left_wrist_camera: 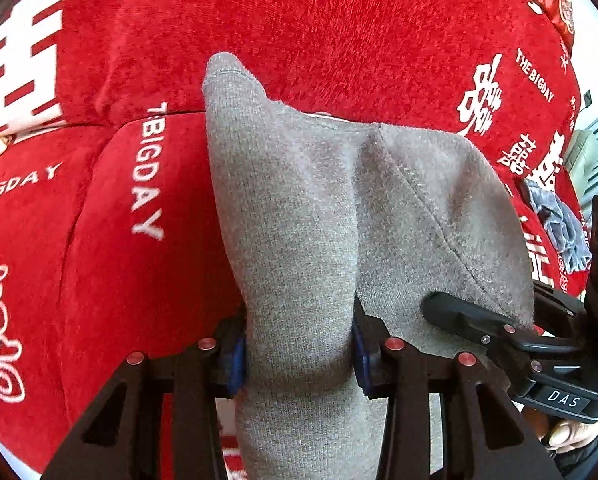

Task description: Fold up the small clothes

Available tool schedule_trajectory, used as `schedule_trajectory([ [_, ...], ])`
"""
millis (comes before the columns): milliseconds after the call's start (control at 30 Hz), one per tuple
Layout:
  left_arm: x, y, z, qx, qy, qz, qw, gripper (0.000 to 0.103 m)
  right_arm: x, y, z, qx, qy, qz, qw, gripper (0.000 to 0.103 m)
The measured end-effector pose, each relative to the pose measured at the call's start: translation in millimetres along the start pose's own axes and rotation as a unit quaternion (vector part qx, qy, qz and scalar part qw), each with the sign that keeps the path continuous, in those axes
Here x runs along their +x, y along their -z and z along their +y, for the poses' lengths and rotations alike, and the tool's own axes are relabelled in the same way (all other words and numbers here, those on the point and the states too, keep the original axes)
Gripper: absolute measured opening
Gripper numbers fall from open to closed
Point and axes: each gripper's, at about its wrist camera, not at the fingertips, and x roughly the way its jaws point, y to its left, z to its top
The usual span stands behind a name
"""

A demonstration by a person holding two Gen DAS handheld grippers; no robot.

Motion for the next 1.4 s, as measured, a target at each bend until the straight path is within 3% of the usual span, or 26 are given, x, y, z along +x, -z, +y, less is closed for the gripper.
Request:
schedule_trajectory([
  [367,-26,51,21,-0.003,-0.006,-0.005,1.0,0.043,-7,48,38,0.0,-0.003,-0.002,1.0,0.045],
  [867,-2,82,48,-0.006,-0.022,0.015,0.9996,0.044,26,78,41,0.003,0.002,0.019,1.0,0.045],
  [900,4,84,53,-0.012,-0.029,0.018,0.9993,0.046,33,80,38,0.004,0.008,0.025,1.0,0.045],
  [967,8,88,62,-0.025,-0.034,0.007,0.9991,0.062,39,83,33,0.01,0.016,0.026,0.999,0.051],
  [1033,9,90,72,-0.038,-0.038,-0.002,0.9986,0.085,41,84,23,0.029,0.009,0.028,0.999,0.058],
  [1100,11,92,82,-0.054,-0.042,-0.004,0.9976,0.095,43,84,11,0.05,0.013,0.035,0.998,0.067],
  [1167,8,95,96,-0.068,-0.018,-0.004,0.9975,0.095,39,84,1,0.06,0.029,0.034,0.997,0.073],
  [1267,-7,103,109,-0.087,-0.013,-0.018,0.996,0.095,18,86,-3,0.054,0.057,0.014,0.997,0.075],
  [1333,-23,109,112,-0.09,-0.032,-0.041,0.9946,0.095,-3,90,12,0.011,0.085,-0.014,0.996,0.075],
  [1400,-40,115,108,-0.077,-0.041,-0.067,0.9939,0.095,-16,97,39,-0.057,0.075,-0.033,0.995,0.075],
])
